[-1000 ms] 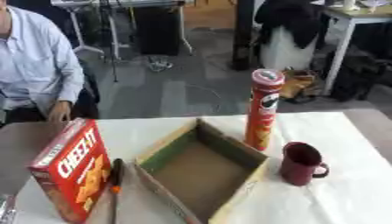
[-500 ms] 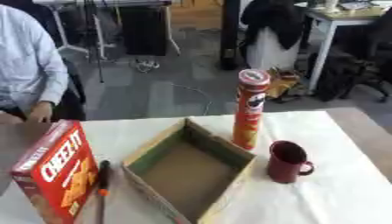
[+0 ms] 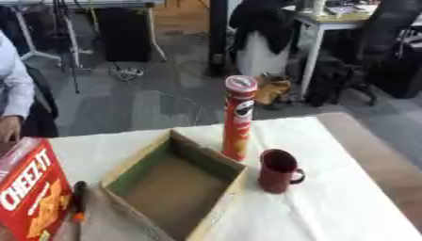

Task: Pick up objects on the table and place them in the box.

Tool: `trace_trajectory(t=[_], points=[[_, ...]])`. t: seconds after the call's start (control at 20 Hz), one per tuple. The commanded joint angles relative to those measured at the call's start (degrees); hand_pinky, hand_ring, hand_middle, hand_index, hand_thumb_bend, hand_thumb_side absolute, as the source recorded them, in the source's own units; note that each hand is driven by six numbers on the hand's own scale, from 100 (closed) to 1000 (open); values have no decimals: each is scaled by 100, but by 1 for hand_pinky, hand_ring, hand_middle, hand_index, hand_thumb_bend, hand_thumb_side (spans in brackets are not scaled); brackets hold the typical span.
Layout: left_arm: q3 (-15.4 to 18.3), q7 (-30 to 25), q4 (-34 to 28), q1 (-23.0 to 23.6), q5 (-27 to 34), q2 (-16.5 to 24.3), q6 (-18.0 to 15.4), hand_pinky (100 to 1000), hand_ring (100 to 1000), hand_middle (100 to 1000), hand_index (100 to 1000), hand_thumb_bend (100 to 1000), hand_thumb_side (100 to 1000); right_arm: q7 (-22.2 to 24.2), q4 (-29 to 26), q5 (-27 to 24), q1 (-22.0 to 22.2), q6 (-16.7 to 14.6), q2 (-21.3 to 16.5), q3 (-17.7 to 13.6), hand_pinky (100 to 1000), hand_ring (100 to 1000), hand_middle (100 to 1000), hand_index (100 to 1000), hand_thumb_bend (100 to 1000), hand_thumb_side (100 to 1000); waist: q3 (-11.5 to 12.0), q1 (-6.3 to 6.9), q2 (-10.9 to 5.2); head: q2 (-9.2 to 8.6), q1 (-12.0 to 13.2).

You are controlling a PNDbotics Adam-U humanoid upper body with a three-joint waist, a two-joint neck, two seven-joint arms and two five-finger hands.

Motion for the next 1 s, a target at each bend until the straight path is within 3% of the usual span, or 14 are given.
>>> trace_trajectory(t=[0.05,0.55,0.7,0.75,0.8,0.85,0.9,0.95,1.0], points=[[-6,-34,-84,-76,11,40,16,960,911,847,849,100,1000,289,-97,438,-116,84,-419,132,835,924,908,939,100,1000,12,-11,-114,-34,-52],[-21,-65,-84,-85,38,26,32,960,911,847,849,100,1000,1375,-81,431,-417,379,-865,480,842,933,909,937,100,1000,30,5,-122,27,-114],[-33,-78,-84,-95,49,0,33,960,911,847,849,100,1000,1667,285,325,-729,279,-980,732,844,938,912,942,117,1000,56,35,-140,38,-185],[-36,-82,-84,-97,53,-6,33,959,911,847,849,100,1000,1779,436,286,-824,204,-1007,805,851,946,918,950,175,1000,63,41,-144,38,-199],[-38,-85,-84,-99,58,-11,34,959,911,847,849,100,1000,1912,590,254,-913,116,-1032,868,851,946,918,950,175,1000,69,46,-147,39,-210],[-40,-89,-84,-101,61,-15,34,959,911,846,849,100,1000,2034,735,226,-988,40,-1051,908,858,950,925,978,301,1000,74,49,-150,39,-219],[-46,-96,-84,-104,67,-22,34,959,911,846,849,100,1000,2174,926,232,-1091,-16,-1075,947,858,950,925,978,301,1000,82,50,-151,38,-232],[-50,-102,-84,-104,71,-28,34,960,911,846,849,100,1000,2284,1094,244,-1179,-69,-1088,970,859,947,927,997,423,1000,86,51,-152,38,-236],[-55,-110,-84,-103,76,-34,35,960,911,846,849,100,1000,2381,1270,294,-1269,-106,-1100,983,859,947,927,997,423,1000,92,52,-153,40,-238]])
